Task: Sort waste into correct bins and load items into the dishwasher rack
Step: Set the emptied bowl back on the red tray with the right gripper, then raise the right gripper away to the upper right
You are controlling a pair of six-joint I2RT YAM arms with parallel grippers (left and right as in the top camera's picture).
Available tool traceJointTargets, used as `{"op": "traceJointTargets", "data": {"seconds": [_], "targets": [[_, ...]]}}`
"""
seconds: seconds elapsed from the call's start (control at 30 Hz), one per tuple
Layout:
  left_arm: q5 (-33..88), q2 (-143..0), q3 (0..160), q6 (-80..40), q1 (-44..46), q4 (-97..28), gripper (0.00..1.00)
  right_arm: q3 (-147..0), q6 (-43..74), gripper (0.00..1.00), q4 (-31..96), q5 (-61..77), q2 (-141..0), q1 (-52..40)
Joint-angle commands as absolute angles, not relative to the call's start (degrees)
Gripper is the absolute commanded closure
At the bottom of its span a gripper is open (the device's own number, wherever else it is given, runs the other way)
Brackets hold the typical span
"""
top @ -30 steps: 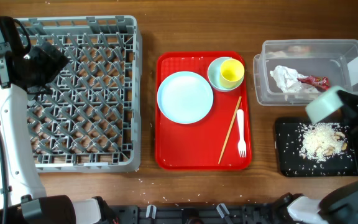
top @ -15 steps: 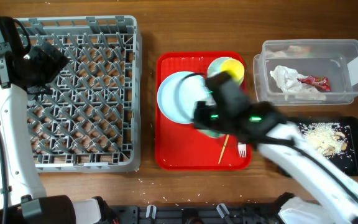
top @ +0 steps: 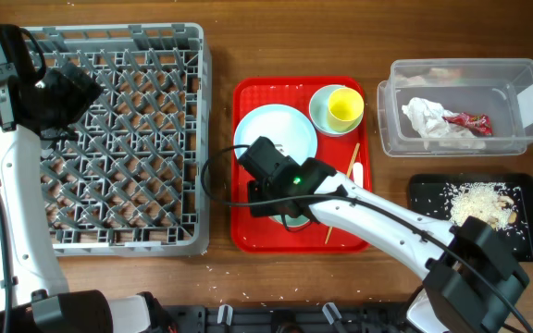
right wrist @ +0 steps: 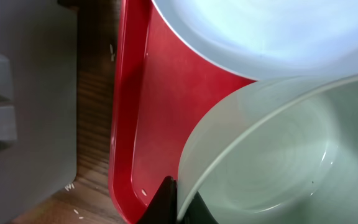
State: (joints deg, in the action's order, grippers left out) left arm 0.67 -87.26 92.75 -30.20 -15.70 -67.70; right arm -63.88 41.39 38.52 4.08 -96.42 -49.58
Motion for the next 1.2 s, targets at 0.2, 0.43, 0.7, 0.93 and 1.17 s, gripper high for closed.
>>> {"op": "traceJointTargets", "data": {"seconds": [0.2, 0.43, 0.7, 0.93, 1.17], "targets": [[-0.1, -87.1, 92.8, -30.5, -15.9, -67.6, 0.00, -63.8, 43.5, 0.59, 39.9, -0.2, -96.4, -54.6], [-0.1, -87.1, 92.8, -30.5, -15.9, -67.6, 0.00, -80.2, 39.0, 0.00, 54.9, -7.9, -92.4, -49.1], [-0.1, -87.1, 92.8, -30.5, -15.9, -67.6, 0.00, -94.2, 38.5, 0.00, 70.3, -18.4, -79.0, -16.1], [3.3, -87.1, 92.8, -30.7, -15.9, -67.7, 0.00, -94.1, 38.6, 0.00, 71.0, -18.3, -79.0, -6.5], [38.2, -87.2, 92.3, -15.2, -4.0, -68.9, 0.00, -94.1, 38.6, 0.00, 71.0, -18.3, -79.7, -6.5]]}}
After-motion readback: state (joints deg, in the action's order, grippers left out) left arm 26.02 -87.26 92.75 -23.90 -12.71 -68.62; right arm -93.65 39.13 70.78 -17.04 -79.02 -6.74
